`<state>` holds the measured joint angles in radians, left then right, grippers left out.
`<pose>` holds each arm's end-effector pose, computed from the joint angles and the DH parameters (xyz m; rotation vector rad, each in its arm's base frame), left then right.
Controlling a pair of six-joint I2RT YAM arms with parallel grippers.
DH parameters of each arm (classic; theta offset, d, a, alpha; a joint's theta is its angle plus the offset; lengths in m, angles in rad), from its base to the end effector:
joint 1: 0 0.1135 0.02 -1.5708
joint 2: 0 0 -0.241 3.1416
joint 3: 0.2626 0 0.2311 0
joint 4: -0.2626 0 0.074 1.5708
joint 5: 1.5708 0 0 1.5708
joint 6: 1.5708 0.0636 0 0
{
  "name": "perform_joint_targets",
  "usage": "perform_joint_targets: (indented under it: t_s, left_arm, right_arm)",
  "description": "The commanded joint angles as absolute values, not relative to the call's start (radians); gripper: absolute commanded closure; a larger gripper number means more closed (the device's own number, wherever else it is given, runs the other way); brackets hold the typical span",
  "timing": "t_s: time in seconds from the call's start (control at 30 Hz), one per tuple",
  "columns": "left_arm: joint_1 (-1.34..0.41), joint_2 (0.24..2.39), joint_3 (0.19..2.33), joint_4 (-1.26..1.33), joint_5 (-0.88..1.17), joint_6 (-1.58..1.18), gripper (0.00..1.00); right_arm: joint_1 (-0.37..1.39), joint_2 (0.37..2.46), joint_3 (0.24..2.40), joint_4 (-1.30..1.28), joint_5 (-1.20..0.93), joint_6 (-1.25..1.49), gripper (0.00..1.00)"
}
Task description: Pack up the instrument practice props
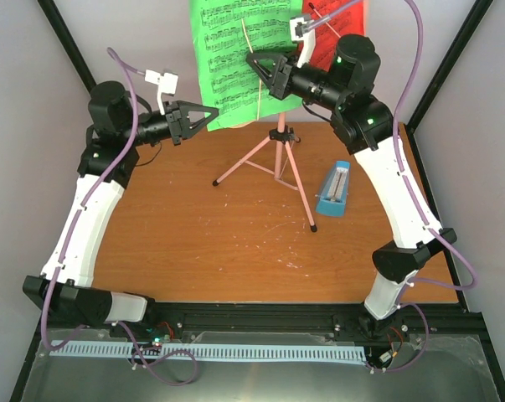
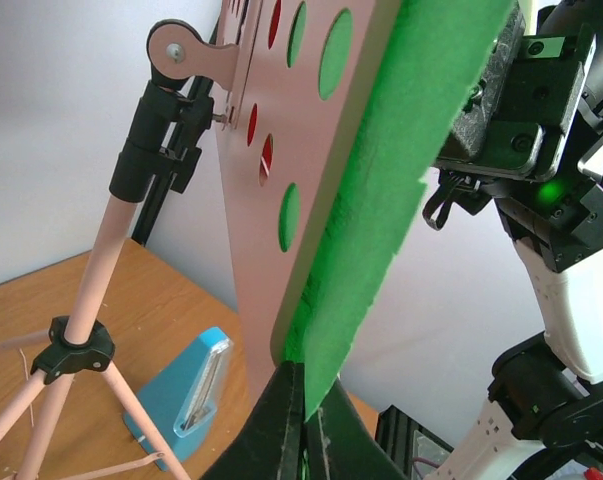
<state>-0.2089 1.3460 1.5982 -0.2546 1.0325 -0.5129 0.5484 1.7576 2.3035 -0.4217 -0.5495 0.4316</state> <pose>0.2567 -0.1102 0.4620 0.6212 1.6344 -1.3439 0.2827 0.2116 0.5333 -0.5681 1.4759 1.1777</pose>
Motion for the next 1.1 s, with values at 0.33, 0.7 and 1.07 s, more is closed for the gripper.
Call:
perform_joint_targets:
  t_s: [0.33,0.7,1.07]
  left_arm:
    - [-0.094,1.168,1.486,-0.199,0.847,-0.54,1.0]
    - [0.011,0.983,1.312,-0.217,0.56,-0.539,1.0]
    - [0.166,0.837,0.981,-0.106,0.54,-0.717,1.0]
  right_arm:
    - [0.563,1.67,2.069,-0.193,-0.487,0.417,0.97]
    - [0.563,1.688,2.063,-0.165,-0.463,0.451,0.97]
    - [0.563,1.703,2.07,-0.158,-0.468,0.467,0.82]
